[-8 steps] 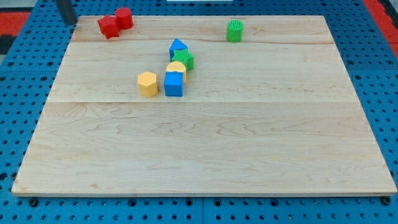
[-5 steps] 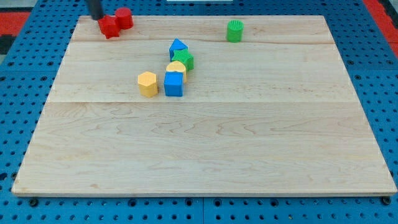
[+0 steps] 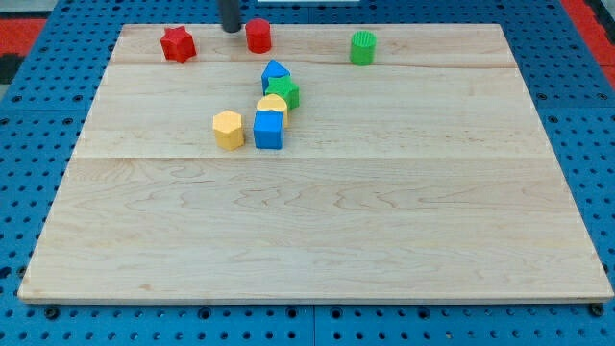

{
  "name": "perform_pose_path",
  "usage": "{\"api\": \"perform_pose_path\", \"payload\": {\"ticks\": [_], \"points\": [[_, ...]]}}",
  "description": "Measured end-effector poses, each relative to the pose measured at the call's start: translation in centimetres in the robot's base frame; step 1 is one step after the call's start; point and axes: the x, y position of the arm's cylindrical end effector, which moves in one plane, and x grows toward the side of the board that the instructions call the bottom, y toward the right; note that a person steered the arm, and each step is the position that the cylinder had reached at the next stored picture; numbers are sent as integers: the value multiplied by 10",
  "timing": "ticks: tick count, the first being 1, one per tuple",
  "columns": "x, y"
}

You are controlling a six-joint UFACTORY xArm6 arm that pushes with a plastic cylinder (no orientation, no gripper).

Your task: Separate the red circle from red star

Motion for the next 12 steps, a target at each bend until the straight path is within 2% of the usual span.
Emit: {"api": "perform_pose_path", "payload": {"ticks": [2, 3, 4, 5, 6, 8, 9, 12], "points": [[16, 61], [25, 113], [39, 124], [60, 107], [62, 100], [40, 64], [43, 96], [43, 95]]}}
